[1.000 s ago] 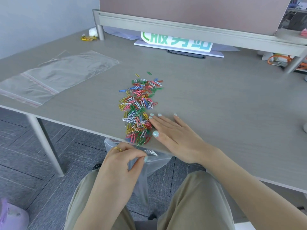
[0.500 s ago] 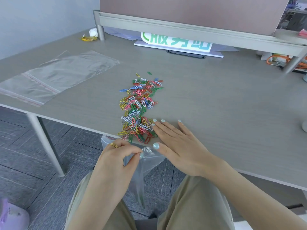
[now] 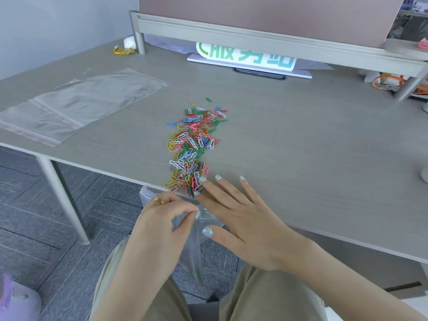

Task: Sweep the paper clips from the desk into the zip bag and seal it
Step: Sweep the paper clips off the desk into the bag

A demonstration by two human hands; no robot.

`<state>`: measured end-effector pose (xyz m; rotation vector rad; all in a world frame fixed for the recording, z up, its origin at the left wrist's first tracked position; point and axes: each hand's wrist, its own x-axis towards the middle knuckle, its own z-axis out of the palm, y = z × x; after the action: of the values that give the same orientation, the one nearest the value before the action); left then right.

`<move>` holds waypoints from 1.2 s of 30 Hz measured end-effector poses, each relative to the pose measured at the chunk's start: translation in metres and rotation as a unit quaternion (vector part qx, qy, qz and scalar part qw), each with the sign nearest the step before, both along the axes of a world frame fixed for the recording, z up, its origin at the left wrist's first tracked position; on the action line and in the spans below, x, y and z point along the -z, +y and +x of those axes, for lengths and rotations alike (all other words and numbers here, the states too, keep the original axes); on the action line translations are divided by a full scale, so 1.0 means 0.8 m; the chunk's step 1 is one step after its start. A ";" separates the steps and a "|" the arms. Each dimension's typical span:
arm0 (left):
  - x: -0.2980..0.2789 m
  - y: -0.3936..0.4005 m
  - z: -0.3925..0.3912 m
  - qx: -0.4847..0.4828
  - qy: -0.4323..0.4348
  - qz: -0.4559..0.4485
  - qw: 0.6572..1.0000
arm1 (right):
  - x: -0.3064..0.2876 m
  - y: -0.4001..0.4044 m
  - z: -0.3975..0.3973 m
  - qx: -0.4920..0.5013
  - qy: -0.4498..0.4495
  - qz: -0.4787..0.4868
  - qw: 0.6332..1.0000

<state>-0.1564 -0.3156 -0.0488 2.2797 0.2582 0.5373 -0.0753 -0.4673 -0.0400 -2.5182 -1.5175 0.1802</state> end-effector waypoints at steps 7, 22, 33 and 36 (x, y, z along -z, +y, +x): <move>-0.003 0.002 -0.001 -0.003 -0.004 -0.005 1.000 | -0.008 0.019 0.036 0.077 0.058 0.013 0.995; -0.001 0.000 -0.004 0.000 -0.005 -0.017 1.000 | 0.013 0.013 -0.002 0.045 -0.078 -0.012 0.996; -0.002 0.005 -0.010 -0.017 -0.006 -0.031 0.999 | -0.004 0.030 0.050 0.097 0.055 0.001 0.994; -0.002 0.009 -0.011 -0.020 -0.006 -0.038 0.999 | -0.006 0.035 0.065 0.085 0.056 -0.034 0.994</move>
<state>-0.1649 -0.3084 -0.0473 2.2002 0.3143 0.5536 -0.0235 -0.4389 -0.0348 -2.6250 -1.2704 0.3461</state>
